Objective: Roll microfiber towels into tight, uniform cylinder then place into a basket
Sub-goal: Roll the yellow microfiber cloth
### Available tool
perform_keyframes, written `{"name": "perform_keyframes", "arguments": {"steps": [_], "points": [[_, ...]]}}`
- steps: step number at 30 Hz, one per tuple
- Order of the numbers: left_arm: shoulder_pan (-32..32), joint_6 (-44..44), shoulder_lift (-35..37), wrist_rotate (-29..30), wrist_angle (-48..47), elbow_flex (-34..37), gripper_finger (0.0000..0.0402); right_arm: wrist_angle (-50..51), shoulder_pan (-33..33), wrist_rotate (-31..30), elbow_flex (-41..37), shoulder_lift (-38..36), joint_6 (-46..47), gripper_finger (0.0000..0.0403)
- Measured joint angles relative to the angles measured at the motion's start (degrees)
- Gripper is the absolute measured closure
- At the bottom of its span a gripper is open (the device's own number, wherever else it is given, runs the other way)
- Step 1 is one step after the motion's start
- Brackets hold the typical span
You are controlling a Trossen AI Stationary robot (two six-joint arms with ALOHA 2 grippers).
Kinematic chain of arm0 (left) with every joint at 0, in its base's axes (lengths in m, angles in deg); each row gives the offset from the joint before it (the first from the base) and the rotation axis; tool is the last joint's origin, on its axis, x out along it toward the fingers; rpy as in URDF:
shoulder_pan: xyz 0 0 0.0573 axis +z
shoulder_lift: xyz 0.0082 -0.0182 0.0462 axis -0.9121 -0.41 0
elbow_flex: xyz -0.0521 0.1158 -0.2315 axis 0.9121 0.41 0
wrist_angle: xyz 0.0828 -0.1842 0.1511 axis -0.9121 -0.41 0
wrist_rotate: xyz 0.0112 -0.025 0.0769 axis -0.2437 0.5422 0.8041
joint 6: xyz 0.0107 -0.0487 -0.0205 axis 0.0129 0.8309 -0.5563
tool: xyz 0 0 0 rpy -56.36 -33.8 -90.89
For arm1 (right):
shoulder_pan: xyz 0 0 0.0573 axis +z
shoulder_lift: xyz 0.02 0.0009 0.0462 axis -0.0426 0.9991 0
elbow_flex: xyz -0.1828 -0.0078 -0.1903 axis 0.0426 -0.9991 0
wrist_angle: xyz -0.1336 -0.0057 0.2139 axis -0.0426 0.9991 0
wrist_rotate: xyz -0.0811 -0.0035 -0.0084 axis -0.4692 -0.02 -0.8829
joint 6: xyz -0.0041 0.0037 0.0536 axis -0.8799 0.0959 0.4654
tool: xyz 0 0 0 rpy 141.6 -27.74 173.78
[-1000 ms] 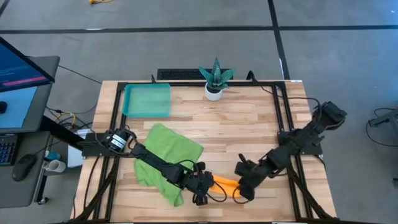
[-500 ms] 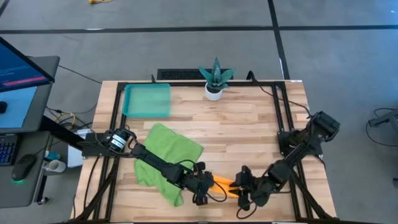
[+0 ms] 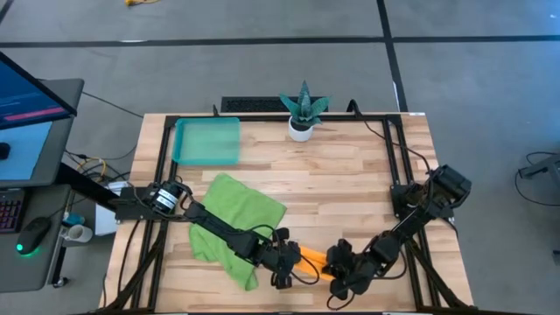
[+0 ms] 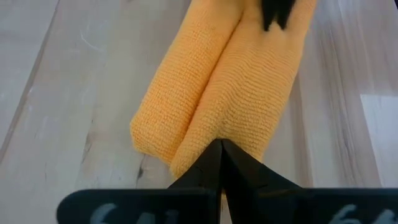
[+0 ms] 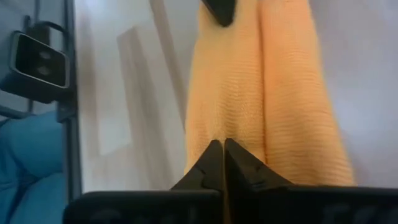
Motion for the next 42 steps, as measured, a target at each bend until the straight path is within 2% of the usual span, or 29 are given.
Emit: {"name": "perform_keyframes", "arguments": {"steps": [7,12,15,19,25,28,32,36,42], "points": [[-0.2,-0.9,0.1,0.9,-0.1,0.0,0.0402,2.4,-0.8,1.1,0.0,-0.1,0.6,0.0380],[-1.7,-4.3,1.8,5.3,-1.3,0.2,0.0401,3.1,-1.3,2.4,0.0,-0.1,0.7,0.0382],[-3.4,-9.7,2.8,8.5,-1.2,0.4,0.0401,2.8,-1.3,2.5,-0.1,0.0,0.6,0.0384],[-5.3,-17.1,2.9,11.7,5.6,0.4,0.0401,2.4,-1.3,2.7,-0.2,0.0,0.6,0.0380],[-4.7,-24.1,2.2,13.1,13.0,0.2,0.0401,2.2,-1.7,3.7,-0.3,0.0,0.6,0.0384],[-3.2,-24.3,1.3,13.0,13.6,0.2,0.0401,2.2,-1.7,3.8,-0.3,0.0,0.6,0.0385],[-0.8,-22.1,-1.1,8.2,13.4,0.2,0.0401,2.1,-1.7,3.9,-0.3,0.1,0.6,0.0381],[-0.1,-18.9,-2.0,8.4,13.0,0.0,0.0401,2.1,-1.7,4.0,-0.3,0.1,0.6,0.0381],[-0.5,-10.3,-1.9,5.6,8.8,-0.2,0.0401,1.9,-2.3,5.4,-0.3,0.1,0.4,0.0376]]}}
